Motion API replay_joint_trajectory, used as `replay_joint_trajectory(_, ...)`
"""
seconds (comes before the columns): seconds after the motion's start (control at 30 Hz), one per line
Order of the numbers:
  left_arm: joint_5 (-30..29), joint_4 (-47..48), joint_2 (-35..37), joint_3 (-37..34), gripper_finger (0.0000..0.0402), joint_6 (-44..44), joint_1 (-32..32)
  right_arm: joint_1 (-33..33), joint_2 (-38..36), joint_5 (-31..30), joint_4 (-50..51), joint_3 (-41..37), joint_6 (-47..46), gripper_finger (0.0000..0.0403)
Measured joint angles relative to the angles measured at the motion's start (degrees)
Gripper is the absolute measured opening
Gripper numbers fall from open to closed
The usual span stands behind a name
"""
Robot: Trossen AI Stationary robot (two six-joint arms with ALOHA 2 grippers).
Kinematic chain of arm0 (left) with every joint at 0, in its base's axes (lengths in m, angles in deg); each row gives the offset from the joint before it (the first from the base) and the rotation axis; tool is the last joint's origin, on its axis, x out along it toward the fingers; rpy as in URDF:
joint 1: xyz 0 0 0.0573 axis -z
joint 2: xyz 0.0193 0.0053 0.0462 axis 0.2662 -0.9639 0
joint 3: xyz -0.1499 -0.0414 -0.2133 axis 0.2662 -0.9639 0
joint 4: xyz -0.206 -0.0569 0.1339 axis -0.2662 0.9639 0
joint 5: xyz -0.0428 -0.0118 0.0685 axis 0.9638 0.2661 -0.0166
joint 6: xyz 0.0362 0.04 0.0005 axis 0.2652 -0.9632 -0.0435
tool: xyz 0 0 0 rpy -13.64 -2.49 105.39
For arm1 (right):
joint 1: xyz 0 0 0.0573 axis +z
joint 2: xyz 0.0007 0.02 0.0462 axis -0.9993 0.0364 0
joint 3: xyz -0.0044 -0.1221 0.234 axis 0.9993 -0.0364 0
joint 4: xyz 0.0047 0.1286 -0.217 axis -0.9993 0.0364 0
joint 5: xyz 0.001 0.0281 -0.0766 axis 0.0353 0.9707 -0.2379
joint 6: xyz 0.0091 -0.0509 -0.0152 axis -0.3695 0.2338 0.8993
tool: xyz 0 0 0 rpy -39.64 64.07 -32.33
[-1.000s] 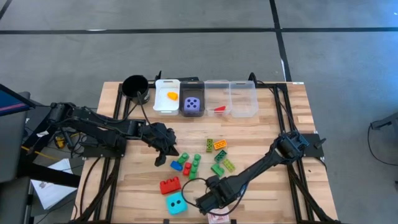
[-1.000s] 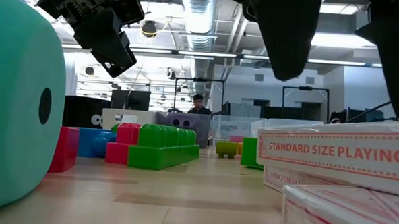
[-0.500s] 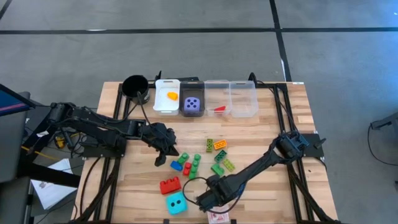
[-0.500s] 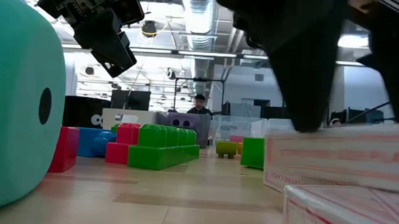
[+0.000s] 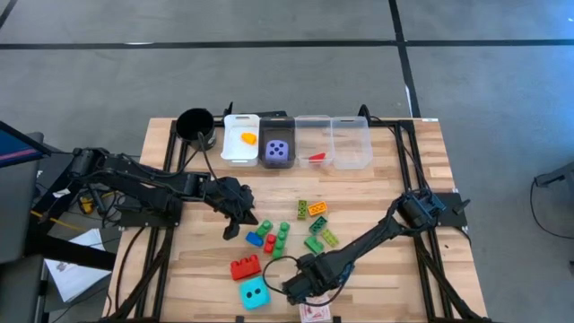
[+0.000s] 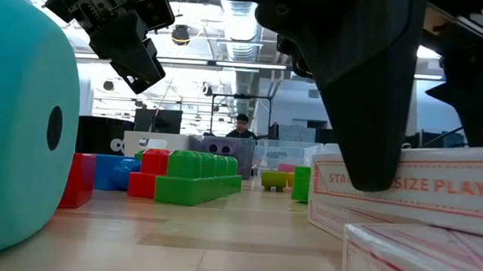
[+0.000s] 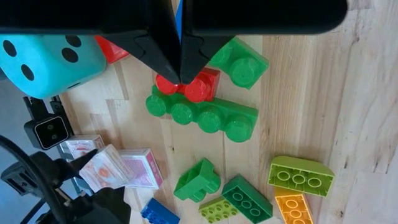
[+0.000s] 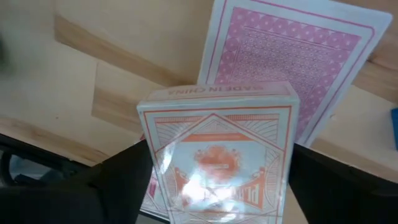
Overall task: Pick & Place Toys
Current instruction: Put the orange deck of cards into the right transparent bin
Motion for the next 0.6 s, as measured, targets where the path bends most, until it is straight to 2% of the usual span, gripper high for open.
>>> replay_joint_trajectory(0.1,-0.02,0.00,0.00,0.00,0.0001,-0.02,0.00,-0.42,-0.02,-0.02,-0.15,0.00,0.41,0.0298)
replay_joint_trajectory(0.4,-0.02,0.00,0.00,0.00,0.0000,-0.07,0.00,-1.10,0.04,-0.88,-0.23,1.99,2.80,0.0297)
replay_joint_trajectory(0.6,-0.04,0.00,0.00,0.00,0.0000,-0.11,0.00,-1.09,0.04,-4.58,7.61,8.46,2.78,0.0297)
